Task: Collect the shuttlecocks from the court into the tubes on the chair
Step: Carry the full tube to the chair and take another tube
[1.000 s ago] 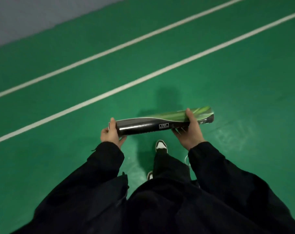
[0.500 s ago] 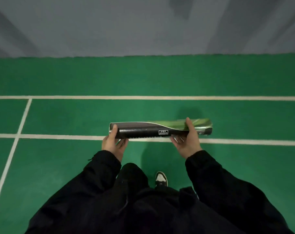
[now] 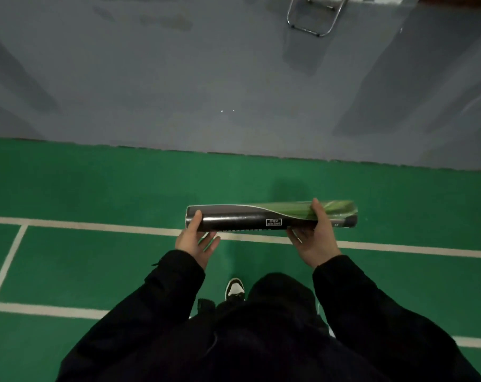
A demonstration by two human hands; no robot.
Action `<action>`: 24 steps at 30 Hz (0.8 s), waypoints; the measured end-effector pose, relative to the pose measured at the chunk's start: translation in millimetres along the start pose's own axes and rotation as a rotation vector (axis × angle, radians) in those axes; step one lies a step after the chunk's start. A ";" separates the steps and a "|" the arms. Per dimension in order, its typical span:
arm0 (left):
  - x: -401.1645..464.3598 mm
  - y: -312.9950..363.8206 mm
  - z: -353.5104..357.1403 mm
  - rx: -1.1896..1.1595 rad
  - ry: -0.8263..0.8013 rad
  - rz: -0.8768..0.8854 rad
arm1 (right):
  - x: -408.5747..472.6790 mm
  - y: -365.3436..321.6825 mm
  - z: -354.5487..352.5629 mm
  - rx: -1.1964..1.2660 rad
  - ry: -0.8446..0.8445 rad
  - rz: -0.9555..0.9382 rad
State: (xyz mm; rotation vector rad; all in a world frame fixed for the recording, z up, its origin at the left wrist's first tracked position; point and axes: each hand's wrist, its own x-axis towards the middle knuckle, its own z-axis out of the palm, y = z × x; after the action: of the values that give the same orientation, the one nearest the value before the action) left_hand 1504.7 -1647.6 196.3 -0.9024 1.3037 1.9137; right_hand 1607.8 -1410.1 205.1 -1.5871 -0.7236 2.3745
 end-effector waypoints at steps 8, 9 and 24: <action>141.5 176.3 153.1 0.104 -0.083 0.066 | 137.3 -98.3 166.1 0.124 0.008 -0.010; 163.4 197.6 171.0 0.097 -0.078 0.082 | 159.3 -109.5 189.2 0.131 0.000 -0.009; 401.7 515.9 378.6 -0.003 0.012 0.071 | 385.2 -289.3 565.6 0.082 -0.051 0.041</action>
State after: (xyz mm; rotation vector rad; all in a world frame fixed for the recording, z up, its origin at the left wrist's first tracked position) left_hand 794.3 -1392.2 228.0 -0.8812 1.3569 1.9674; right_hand 907.4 -1162.4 208.8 -1.5281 -0.6002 2.4476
